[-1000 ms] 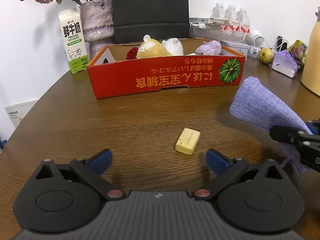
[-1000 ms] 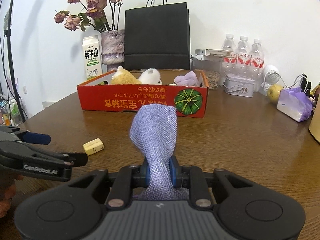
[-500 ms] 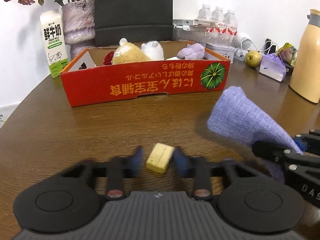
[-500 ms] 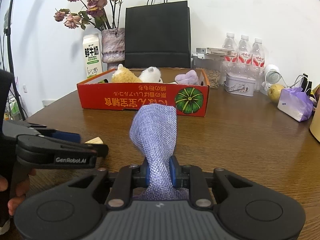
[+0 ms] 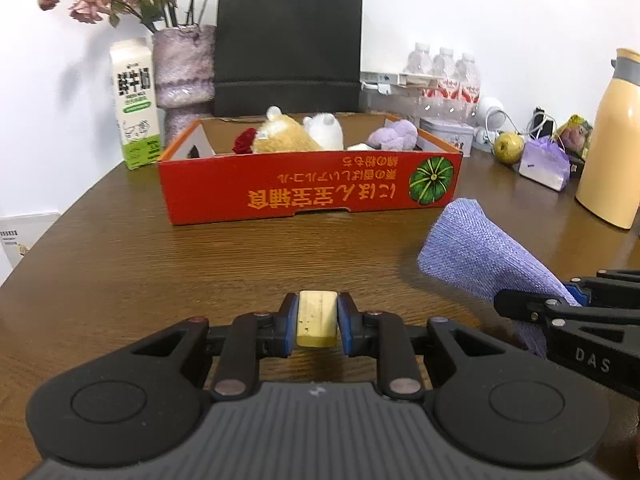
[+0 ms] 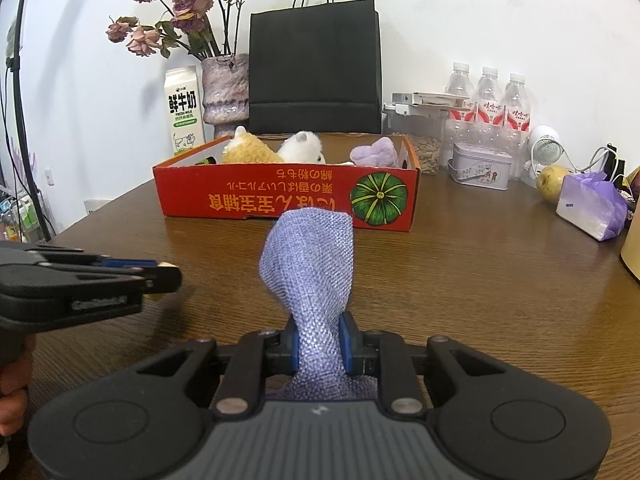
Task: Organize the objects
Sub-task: 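Grasp the purple fabric bag with the right gripper while the left grasps the yellow block, then carry the yellow block and purple bag with both grippers over the red box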
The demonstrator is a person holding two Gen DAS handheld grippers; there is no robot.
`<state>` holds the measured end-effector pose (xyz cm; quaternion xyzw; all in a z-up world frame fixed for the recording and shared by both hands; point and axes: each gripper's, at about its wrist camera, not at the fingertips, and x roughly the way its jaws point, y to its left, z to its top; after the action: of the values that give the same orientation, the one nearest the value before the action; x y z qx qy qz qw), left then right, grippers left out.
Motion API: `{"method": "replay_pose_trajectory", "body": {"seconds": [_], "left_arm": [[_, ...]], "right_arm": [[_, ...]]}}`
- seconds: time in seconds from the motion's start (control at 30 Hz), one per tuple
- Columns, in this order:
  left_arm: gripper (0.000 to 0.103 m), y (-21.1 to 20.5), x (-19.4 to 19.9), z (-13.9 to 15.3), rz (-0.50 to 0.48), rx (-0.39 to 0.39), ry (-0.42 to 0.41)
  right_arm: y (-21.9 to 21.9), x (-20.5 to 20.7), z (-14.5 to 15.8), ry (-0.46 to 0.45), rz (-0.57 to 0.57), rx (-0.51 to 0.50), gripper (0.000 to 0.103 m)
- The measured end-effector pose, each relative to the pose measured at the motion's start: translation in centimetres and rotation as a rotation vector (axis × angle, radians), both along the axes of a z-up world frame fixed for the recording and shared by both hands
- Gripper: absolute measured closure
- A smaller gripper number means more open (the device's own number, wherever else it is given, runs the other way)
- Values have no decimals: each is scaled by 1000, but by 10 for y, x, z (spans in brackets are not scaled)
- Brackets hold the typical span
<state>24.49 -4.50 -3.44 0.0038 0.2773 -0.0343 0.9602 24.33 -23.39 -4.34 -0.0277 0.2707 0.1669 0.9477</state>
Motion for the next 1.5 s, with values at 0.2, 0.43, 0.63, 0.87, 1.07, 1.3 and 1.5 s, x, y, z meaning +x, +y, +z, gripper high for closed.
{"method": "replay_pose_trajectory", "body": {"seconds": [0.2,0.43,0.63,0.87,1.07,1.3,1.5], "left_arm": [[81,8,-12,8,53,-22,-49],[81,12,-22,20,69,-40,-81],[81,13,-20,33,74,-32,-104],[81,15,-5,48,87,-35,-130],[81,16,8,57,93,-33,-152],[81,20,28,65,96,-36,-160],[81,23,47,68,102,-36,-162]], "right_arm": [[0,-2,1,-12,0,7,85],[11,-9,8,-27,29,17,85],[14,-6,20,-38,30,27,85],[22,8,40,-64,43,23,85],[30,21,50,-77,52,27,85],[38,39,59,-92,57,21,85],[40,58,64,-101,54,31,85]]}}
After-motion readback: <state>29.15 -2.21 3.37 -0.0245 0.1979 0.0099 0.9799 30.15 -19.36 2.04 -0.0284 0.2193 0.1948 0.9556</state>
